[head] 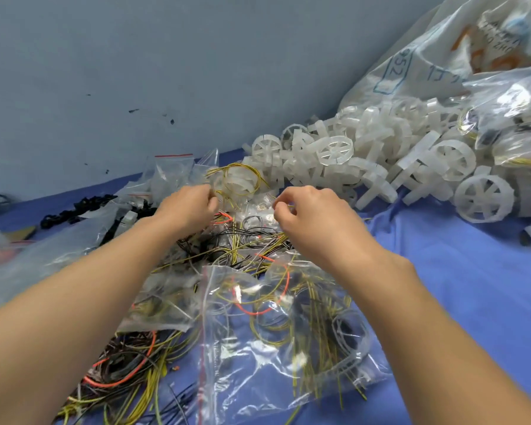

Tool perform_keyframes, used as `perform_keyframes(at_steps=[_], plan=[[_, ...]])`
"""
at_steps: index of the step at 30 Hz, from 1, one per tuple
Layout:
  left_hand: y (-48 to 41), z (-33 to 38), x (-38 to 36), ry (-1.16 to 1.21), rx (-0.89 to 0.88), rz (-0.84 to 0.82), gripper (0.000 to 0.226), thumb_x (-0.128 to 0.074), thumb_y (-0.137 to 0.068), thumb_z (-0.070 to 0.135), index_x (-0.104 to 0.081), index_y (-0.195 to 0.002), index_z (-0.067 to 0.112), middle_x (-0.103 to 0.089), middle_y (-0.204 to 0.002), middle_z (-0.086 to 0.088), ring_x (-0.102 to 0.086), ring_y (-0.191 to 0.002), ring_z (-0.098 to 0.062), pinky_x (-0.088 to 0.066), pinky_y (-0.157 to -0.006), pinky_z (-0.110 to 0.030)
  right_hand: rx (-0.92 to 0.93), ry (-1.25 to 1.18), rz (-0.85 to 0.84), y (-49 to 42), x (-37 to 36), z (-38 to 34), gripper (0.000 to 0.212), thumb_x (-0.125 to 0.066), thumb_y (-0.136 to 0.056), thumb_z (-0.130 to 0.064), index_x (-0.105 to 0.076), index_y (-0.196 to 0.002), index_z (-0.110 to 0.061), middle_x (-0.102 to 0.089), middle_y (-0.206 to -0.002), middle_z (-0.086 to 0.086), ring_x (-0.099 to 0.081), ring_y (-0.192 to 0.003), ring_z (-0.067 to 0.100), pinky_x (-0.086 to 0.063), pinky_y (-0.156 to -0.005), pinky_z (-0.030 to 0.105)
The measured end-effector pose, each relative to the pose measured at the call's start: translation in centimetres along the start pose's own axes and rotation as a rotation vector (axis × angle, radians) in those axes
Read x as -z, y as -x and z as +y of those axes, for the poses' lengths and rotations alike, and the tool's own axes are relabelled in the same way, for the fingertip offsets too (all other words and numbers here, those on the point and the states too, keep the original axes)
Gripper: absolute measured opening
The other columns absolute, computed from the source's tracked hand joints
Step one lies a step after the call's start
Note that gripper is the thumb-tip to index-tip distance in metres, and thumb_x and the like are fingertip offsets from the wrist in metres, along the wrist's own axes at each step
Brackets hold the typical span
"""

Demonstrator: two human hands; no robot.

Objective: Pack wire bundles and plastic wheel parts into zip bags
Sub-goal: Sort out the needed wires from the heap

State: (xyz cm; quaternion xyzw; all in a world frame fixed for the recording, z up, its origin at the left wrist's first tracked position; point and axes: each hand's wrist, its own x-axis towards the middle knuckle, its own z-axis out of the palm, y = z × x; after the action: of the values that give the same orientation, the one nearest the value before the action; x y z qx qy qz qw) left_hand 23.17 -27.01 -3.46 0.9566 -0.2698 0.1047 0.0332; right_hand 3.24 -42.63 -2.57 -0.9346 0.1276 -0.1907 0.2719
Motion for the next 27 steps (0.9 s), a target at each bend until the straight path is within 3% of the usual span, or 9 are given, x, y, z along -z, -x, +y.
perform_keyframes(at_steps=[4, 7, 10, 12, 14, 17, 20, 23, 27], plan=[[3.6, -2.4, 2.3, 0.108, -0.158, -0.178, 0.019, -0.048, -0.098, 0.034, -0.065, -0.1, 0.027, -0.066, -0.08, 0.01, -0.061, -0.07, -0.011, -0.047, -0.06, -0.032, 0.272, -0.033, -0.102, 1.1, -2.6, -3.2, 0.035, -0.043, -0.097, -0.02, -0.06, -0.124, -0.033, -0.057, -0.119, 0.001, -0.055, -0.108, 0.027, -0.048, -0.089, 0.043], [6.3, -3.4, 3.1, 0.055, -0.26, -0.213, 0.019, -0.048, -0.098, 0.033, -0.064, -0.11, 0.029, -0.065, -0.099, 0.014, -0.06, -0.088, -0.006, -0.048, -0.075, -0.025, 0.397, 0.044, -0.293, 2.2, -5.0, -4.5, 0.045, -0.046, -0.094, -0.012, -0.056, -0.129, -0.037, -0.051, -0.127, 0.0, -0.052, -0.116, 0.027, -0.044, -0.094, 0.043], [8.3, -3.9, 3.5, 0.049, -0.317, -0.174, 0.021, -0.05, -0.099, 0.03, -0.066, -0.111, 0.026, -0.063, -0.105, 0.014, -0.059, -0.095, -0.004, -0.047, -0.082, -0.022, 0.378, 0.033, -0.466, 3.0, -6.2, -4.5, 0.041, -0.041, -0.095, -0.015, -0.06, -0.125, -0.036, -0.059, -0.127, -0.001, -0.055, -0.116, 0.025, -0.046, -0.089, 0.036], [9.1, -3.7, 3.6, 0.043, -0.338, -0.164, 0.022, -0.05, -0.099, 0.03, -0.067, -0.112, 0.025, -0.066, -0.106, 0.012, -0.06, -0.097, -0.006, -0.049, -0.085, -0.027, 0.342, -0.021, -0.558, 3.4, -6.3, -4.2, 0.039, -0.04, -0.095, -0.016, -0.064, -0.119, -0.035, -0.066, -0.119, 0.0, -0.059, -0.098, 0.018, -0.043, -0.077, 0.028], [9.4, -3.1, 3.3, -0.005, -0.372, -0.125, 0.024, -0.049, -0.099, 0.032, -0.068, -0.111, 0.025, -0.068, -0.106, 0.011, -0.061, -0.097, -0.009, -0.049, -0.085, -0.031, 0.302, -0.089, -0.627, 3.6, -6.0, -3.9, 0.04, -0.039, -0.092, -0.016, -0.068, -0.113, -0.034, -0.07, -0.093, 0.002, -0.053, -0.068, 0.01, -0.039, -0.063, 0.025], [9.3, -1.9, 2.4, -0.152, -0.406, -0.054, 0.028, -0.042, -0.1, 0.037, -0.068, -0.107, 0.027, -0.066, -0.103, 0.009, -0.058, -0.098, -0.015, -0.044, -0.085, -0.035, 0.212, -0.16, -0.686, 3.6, -5.4, -3.1, 0.039, -0.04, -0.089, -0.015, -0.072, -0.103, -0.034, -0.06, -0.061, -0.003, -0.045, -0.048, 0.011, -0.037, -0.046, 0.023], [9.1, -0.4, 1.5, -0.182, -0.402, -0.031, 0.028, -0.039, -0.1, 0.037, -0.066, -0.103, 0.027, -0.064, -0.1, 0.01, -0.057, -0.099, -0.017, -0.042, -0.088, -0.036, 0.126, -0.221, -0.716, 3.4, -4.8, -2.7, 0.039, -0.039, -0.09, -0.012, -0.073, -0.102, -0.028, -0.073, -0.087, 0.006, -0.051, -0.055, 0.014, -0.04, -0.052, 0.022], [9.0, 1.7, 0.9, -0.124, -0.412, -0.023, 0.027, -0.04, -0.099, 0.035, -0.065, -0.103, 0.026, -0.067, -0.103, 0.009, -0.058, -0.101, -0.018, -0.042, -0.088, -0.037, 0.041, -0.203, -0.683, 3.0, -4.0, -2.2, 0.037, -0.037, -0.094, -0.012, -0.071, -0.109, -0.019, -0.07, -0.091, 0.002, -0.055, -0.054, 0.009, -0.044, -0.048, 0.018], [8.5, 4.1, 0.2, -0.024, -0.385, -0.097, 0.026, -0.043, -0.099, 0.033, -0.065, -0.112, 0.025, -0.071, -0.105, 0.004, -0.062, -0.102, -0.022, -0.042, -0.086, -0.035, -0.034, 0.025, -0.517, 2.6, -3.2, -0.6, 0.033, -0.039, -0.095, -0.019, -0.067, -0.113, -0.019, -0.069, -0.108, 0.009, -0.065, -0.092, 0.027, -0.052, -0.076, 0.03]])
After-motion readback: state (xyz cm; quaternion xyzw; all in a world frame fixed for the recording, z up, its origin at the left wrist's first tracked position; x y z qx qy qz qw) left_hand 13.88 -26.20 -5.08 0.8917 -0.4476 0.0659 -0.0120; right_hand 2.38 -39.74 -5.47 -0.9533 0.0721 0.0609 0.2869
